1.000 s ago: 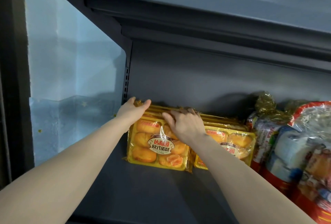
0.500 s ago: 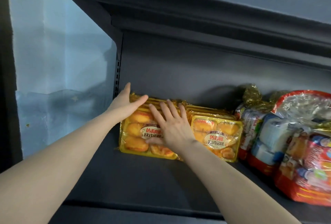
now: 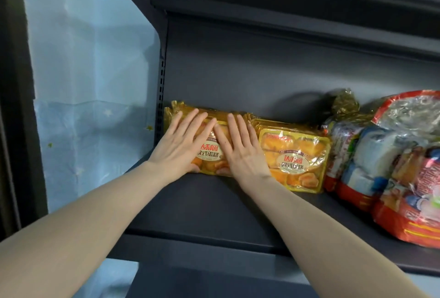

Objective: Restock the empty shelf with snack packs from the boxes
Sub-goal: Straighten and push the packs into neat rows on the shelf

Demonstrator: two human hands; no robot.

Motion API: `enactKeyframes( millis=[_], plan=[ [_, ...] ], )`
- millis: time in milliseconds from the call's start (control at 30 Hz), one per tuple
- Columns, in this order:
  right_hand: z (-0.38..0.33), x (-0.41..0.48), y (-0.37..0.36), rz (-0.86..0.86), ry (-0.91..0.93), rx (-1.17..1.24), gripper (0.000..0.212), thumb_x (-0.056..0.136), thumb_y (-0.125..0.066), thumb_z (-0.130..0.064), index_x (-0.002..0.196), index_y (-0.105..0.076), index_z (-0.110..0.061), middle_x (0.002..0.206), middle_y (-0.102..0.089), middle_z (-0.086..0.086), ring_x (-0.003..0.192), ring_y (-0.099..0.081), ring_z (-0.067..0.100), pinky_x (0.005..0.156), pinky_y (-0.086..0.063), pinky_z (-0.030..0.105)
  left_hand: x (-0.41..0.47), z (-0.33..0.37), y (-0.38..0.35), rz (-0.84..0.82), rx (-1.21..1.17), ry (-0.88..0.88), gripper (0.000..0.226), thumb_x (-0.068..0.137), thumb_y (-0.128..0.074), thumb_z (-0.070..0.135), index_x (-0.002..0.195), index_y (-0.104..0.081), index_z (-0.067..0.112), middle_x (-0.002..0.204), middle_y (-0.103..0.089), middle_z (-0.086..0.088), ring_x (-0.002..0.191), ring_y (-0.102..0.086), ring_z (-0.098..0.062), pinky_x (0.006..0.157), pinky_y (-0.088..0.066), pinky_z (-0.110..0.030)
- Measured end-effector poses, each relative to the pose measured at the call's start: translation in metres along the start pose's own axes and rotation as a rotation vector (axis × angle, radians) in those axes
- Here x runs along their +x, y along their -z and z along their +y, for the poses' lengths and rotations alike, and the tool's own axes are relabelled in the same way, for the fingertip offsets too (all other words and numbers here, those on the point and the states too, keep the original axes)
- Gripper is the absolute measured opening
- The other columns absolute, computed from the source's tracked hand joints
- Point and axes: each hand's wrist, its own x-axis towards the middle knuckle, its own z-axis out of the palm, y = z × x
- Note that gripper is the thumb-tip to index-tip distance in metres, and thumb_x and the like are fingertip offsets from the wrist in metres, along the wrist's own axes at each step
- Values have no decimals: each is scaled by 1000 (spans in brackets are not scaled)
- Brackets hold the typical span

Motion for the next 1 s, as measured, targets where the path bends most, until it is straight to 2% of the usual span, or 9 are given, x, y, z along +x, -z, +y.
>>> enactKeyframes(
  millis=[100, 267, 367, 500, 700, 800, 933, 1000],
  plan=[
    [6, -6, 9, 29, 54, 50, 116, 77, -71, -62, 160, -3, -18, 164, -2, 21, 152, -2, 40, 122, -16, 54, -5, 3, 8, -6, -1, 12, 134, 64, -82, 58, 157, 3, 13, 163, -6, -19, 152, 0, -34, 121, -6, -56],
    [54, -42, 30, 134, 33, 14, 98, 83, -61, -63, 158, -18, -19, 162, -17, 21, 151, -12, 38, 120, -20, 55, 2, 28, 29, -31, 9, -78, 134, 68, -77, 63, 156, 13, 15, 163, 14, -17, 151, 16, -30, 122, 1, -55],
    [89, -69, 27, 50, -24, -65, 105, 80, -66, -64, 159, -12, -23, 163, -11, 21, 151, -8, 40, 117, -19, 63, 15, 46, 32, -60, 16, -77, 136, 70, -77, 62, 154, 20, 17, 162, 20, -17, 150, 19, -29, 121, 1, -55],
    [117, -87, 8, -81, -6, -129, 122, 70, -74, -68, 159, -1, -26, 165, 0, 20, 151, -3, 43, 112, -17, 72, 24, 50, 27, -129, 33, -25, 138, 72, -78, 58, 151, 28, 22, 161, 25, -15, 149, 23, -30, 119, 2, -61],
    [117, -72, -8, -77, -3, -120, 128, 67, -76, -67, 159, 3, -28, 165, 5, 20, 150, 2, 45, 112, -9, 74, 24, 54, 20, -62, 91, -31, 133, 74, -78, 55, 154, 23, 20, 162, 17, -17, 150, 18, -33, 120, 2, -60],
    [115, -73, -9, -52, -2, -82, 128, 68, -77, -65, 158, 7, -29, 165, 8, 18, 150, 6, 44, 111, -7, 75, 24, 59, 21, -81, 107, -11, 133, 74, -79, 53, 154, 22, 20, 162, 17, -17, 149, 19, -34, 120, 3, -59],
    [114, -74, 1, -50, 16, -65, 117, 77, -73, -62, 159, 3, -27, 165, 6, 17, 151, 4, 42, 114, -8, 71, 21, 70, 32, -114, 82, 42, 131, 74, -80, 49, 155, 19, 21, 162, 18, -16, 150, 18, -33, 121, 0, -57],
    [117, -77, 7, -2, 71, -64, 100, 84, -71, -51, 159, -12, -21, 165, -10, 17, 151, -9, 40, 117, -18, 64, 19, 80, 41, -96, 55, 48, 118, 79, -75, 48, 157, 9, 20, 163, 14, -15, 151, 15, -31, 122, -1, -55]
  ],
)
